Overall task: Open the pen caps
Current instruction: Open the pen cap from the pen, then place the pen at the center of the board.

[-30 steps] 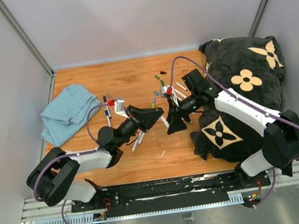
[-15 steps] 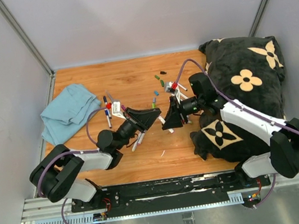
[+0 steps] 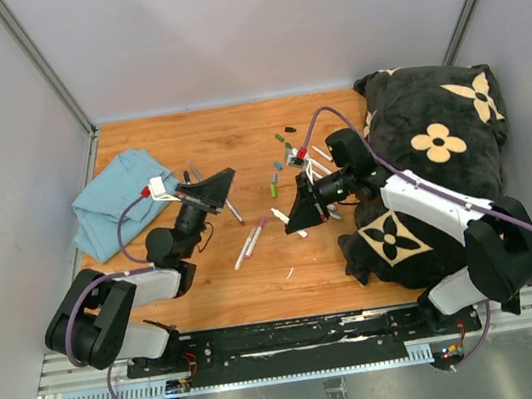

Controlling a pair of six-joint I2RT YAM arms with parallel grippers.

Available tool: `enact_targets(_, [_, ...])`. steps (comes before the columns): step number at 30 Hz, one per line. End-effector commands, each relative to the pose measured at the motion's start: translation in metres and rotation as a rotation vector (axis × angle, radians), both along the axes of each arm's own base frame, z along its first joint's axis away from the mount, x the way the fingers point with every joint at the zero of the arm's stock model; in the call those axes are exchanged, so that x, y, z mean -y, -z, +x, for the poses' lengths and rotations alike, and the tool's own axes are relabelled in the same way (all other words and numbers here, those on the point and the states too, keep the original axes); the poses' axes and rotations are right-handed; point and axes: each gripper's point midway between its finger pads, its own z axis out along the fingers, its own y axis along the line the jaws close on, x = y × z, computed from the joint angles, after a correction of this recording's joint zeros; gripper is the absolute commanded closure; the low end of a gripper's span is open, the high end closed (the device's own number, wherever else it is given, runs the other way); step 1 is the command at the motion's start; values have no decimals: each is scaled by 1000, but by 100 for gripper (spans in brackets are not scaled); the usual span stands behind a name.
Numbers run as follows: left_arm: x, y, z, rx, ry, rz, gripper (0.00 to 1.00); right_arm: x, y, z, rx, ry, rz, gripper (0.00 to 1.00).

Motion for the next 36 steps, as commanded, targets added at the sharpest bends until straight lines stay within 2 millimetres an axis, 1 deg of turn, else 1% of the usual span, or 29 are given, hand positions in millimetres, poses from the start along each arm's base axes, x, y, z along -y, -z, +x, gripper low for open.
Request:
enact_targets(1, [-58,-86,-8,235,-137,-254,100,-5,1,-17,-12,-101,4,99])
enact_targets(3, [-64,-91,-11,254,-148,-257,100,-5,10,-12,-3,-84,-34,99])
enact_targets(4, [-65,-89,-13,252,-148,-250,100,-3,18,-5,21,-55,-81,99])
enact_targets(6, [-65,-77,-16,221,-152,-217,100,10,41,18,110,36,-236,99])
enact_targets(7, [-65,-66,-16,189,-156,-189,100,19,53,33,157,89,-328,99])
enact_targets(8, [-64,-50,-16,148,-159,-153,100,30,65,47,202,136,-421,99])
enact_targets(9, [-62,-39,-16,117,-158,-121,100,40,74,57,230,168,-499,98])
enact_targets(10, [-63,-21,-17,71,-164,-82,100,49,82,65,251,193,-566,98])
enact_targets(13, [-64,19,-15,-51,-187,12,100,63,97,77,257,214,-685,95])
enact_targets(16, [-63,49,-9,-162,-201,111,100,73,115,83,245,221,-774,94])
enact_targets(19, [-63,70,-5,-256,-210,185,100,81,131,87,218,224,-848,94])
enact_targets(21, [-64,76,-6,-280,-213,202,100,83,140,87,203,218,-884,93])
enact_targets(24, [-64,82,-7,-302,-211,208,100,85,147,87,199,214,-913,89])
enact_targets(26, [-63,86,-5,-323,-209,210,100,85,152,86,197,209,-928,89])
enact_targets(30, [-59,96,-3,-371,-185,212,100,87,158,88,199,211,-959,87])
enact_targets(36, [-51,106,-2,-408,-148,221,100,89,166,88,194,210,-989,81])
